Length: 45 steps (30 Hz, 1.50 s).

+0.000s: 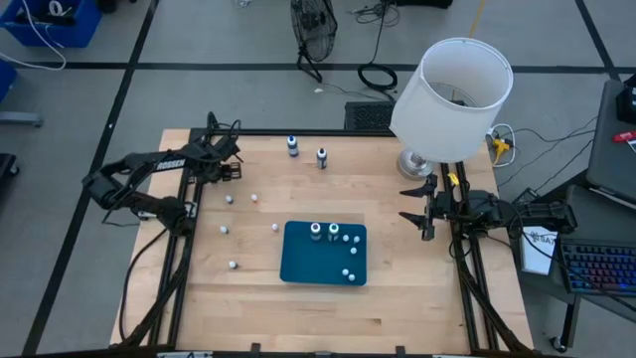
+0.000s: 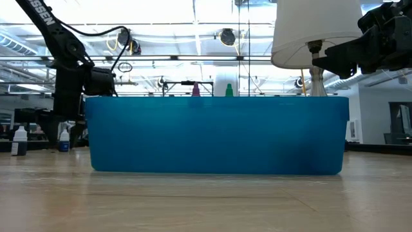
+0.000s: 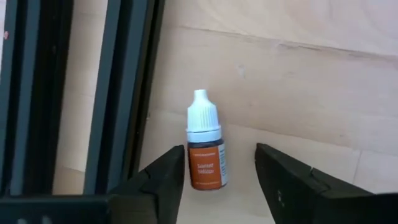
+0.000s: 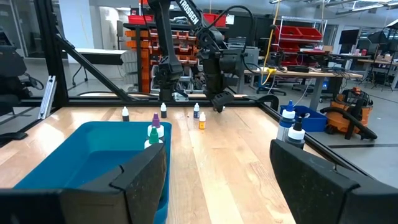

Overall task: Pick & Place food coloring
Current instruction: Put the small red food coloring bottle into the blue bin

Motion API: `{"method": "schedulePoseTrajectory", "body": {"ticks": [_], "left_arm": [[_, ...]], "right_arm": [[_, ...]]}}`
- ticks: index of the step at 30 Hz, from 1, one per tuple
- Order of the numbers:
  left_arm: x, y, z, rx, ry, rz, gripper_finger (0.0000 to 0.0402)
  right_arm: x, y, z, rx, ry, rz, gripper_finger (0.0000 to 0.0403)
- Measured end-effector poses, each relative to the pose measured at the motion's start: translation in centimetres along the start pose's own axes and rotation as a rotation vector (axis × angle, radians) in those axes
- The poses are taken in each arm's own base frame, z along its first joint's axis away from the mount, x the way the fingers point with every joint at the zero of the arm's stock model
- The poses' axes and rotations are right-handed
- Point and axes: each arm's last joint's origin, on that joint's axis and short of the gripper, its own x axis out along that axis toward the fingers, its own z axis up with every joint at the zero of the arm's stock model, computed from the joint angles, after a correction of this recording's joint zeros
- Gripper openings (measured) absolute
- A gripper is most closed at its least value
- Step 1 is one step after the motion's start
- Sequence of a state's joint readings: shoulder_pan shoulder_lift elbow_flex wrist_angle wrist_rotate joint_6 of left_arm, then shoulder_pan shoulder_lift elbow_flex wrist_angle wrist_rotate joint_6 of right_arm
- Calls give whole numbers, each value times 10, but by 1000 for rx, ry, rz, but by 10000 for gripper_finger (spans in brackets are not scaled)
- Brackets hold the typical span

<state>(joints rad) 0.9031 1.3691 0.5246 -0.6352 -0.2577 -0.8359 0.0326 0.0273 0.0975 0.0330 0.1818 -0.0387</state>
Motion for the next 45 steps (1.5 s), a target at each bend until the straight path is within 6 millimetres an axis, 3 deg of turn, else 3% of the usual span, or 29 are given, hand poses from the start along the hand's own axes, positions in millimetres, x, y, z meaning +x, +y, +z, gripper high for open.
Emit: {"method": "schedulePoseTrajectory", "body": {"ticks": [18,34,45], "left_arm": [[1,1,-6,-1,37,9,154],[1,1,-9,35,54,19,150],[1,0,-8,123,46,-5,57]], "right_arm": [[0,0,0,0,0,0,270],[0,0,0,0,0,0,272],[0,0,0,0,0,0,271]]}}
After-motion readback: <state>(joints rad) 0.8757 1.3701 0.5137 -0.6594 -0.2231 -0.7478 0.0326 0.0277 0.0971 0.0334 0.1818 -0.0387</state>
